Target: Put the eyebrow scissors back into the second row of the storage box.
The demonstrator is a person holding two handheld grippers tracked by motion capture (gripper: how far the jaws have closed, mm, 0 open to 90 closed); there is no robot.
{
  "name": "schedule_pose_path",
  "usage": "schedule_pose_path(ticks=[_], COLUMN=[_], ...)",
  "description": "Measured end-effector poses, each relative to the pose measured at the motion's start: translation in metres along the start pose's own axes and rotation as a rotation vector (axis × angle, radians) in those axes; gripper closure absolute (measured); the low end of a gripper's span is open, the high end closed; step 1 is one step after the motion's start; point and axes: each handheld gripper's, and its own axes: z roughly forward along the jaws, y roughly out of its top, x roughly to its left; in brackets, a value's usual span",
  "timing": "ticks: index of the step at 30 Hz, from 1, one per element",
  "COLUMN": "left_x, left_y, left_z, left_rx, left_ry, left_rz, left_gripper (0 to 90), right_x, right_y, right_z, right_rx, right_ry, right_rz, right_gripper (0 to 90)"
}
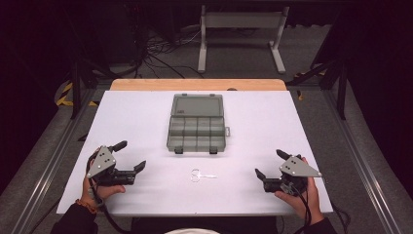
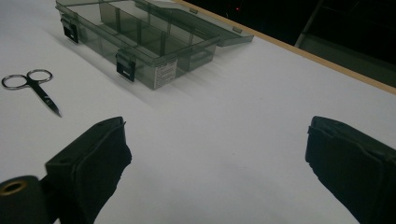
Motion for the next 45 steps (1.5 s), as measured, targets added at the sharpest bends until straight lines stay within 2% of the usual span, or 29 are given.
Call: schedule_pose_path(ticks=[3,9,11,15,22,27,30,34,36,40,44,45], left_x=[-0.001,-0.002,-0.002,-0.003,-0.002,-0.001,-0.001,-0.001,-0.001,-0.002,-0.003,-0.003], left_y=[0.0,-0.002,-0.003,-0.003,-0.004,-0.004,-0.005,-0.004,-0.004,-0.005,-0.005,-0.005], left_z=[0.002,0.0,0.0,-0.001,0.0,-0.001,-0.002,-0.001,-0.001,-0.001,-0.001,-0.001], left_rx=[0.023,0.021,0.03,0.031,0.04,0.031,0.031,0.034,0.039,0.037,0.036,0.036], left_ry=[-0.002,-0.027,-0.031,-0.038,-0.034,-0.03,-0.035,-0.038,-0.035,-0.043,-0.047,-0.047], left_rz=[0.007,0.001,0.027,0.024,0.023,0.026,0.025,0.033,0.043,0.031,0.034,0.034], left_gripper=[8.2,8.2,8.2,8.6,8.1,7.5,7.4,7.2,7.2,7.3,7.3,7.3], right_x=[-0.001,0.001,0.001,0.003,0.006,0.007,0.006,0.008,0.01,0.015,0.024,0.028], right_y=[-0.001,0.001,0.0,0.0,0.001,0.006,0.01,0.018,0.022,0.035,0.047,0.052], right_z=[0.0,0.0,0.001,0.005,0.008,0.01,0.01,0.013,0.016,0.022,0.032,0.038], right_rx=[0.002,0.002,0.009,0.023,0.07,0.065,0.063,0.08,0.104,0.165,0.251,0.283], right_ry=[-0.002,-0.005,-0.006,0.003,0.061,0.081,0.134,0.149,0.171,0.222,0.278,0.308], right_rz=[-0.002,-0.004,-0.01,-0.017,-0.009,-0.001,0.003,-0.011,-0.031,-0.086,-0.144,-0.174], right_gripper=[6.6,6.7,6.6,6.7,9.8,9.6,7.4,6.9,8.3,11.2,13.2,13.9])
